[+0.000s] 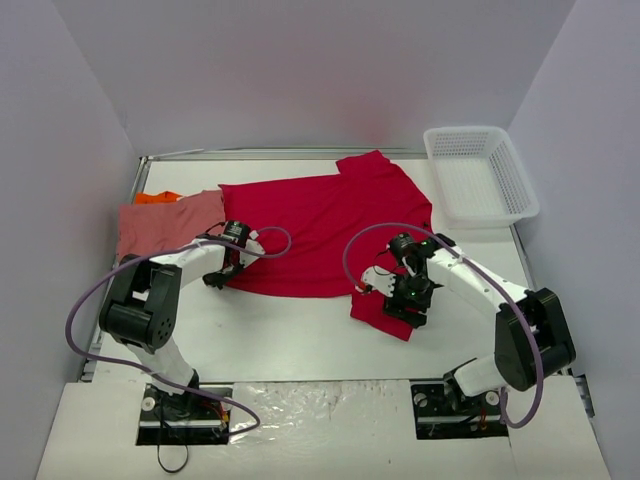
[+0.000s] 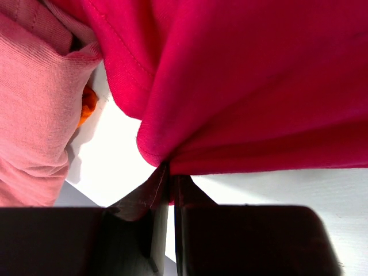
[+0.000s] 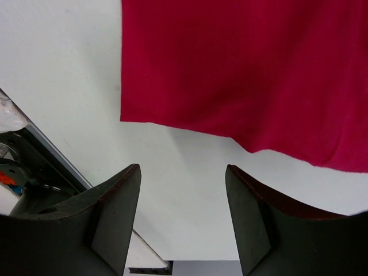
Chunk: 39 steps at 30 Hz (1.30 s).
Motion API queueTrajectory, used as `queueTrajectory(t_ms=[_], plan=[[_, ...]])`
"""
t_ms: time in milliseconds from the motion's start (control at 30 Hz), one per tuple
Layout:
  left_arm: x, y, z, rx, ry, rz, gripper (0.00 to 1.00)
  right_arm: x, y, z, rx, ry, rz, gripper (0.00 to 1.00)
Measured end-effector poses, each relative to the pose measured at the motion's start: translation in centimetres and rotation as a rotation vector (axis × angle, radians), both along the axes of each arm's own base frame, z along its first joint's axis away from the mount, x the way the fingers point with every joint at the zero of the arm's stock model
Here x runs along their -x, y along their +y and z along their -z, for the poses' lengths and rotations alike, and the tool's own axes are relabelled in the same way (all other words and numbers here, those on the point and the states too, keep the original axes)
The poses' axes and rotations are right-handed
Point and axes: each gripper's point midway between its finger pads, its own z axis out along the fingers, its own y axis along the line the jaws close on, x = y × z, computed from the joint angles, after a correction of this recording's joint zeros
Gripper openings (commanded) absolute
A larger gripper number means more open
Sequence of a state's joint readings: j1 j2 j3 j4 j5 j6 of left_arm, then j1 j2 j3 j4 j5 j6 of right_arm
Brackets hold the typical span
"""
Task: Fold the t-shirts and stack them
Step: Grap the side of the flattened tshirt closest away from the robot with both arms
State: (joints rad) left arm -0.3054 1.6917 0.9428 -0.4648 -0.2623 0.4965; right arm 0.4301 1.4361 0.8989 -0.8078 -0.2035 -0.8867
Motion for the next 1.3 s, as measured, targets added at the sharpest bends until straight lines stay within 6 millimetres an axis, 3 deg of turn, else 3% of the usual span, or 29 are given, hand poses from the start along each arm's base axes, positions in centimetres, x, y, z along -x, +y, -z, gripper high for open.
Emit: queueTrajectory(t_ms=[600, 833, 1300], plan=[[-0.2, 0.1, 0.0, -0.009, 0.003, -0.002, 0.02, 3.2, 3.7, 1.2, 0.061, 0.074, -0.169, 0.57], [-0.2, 0.1, 0.0, -0.008, 0.003, -0.004, 0.02, 4.1, 3.7, 2.5, 0.123, 0.138, -0.184, 0.56], [-0.1, 0.0, 0.0, -0.001, 0.004, -0.003, 0.02, 3.2, 3.8, 3.1, 0.157, 0.141, -0.155, 0.55]])
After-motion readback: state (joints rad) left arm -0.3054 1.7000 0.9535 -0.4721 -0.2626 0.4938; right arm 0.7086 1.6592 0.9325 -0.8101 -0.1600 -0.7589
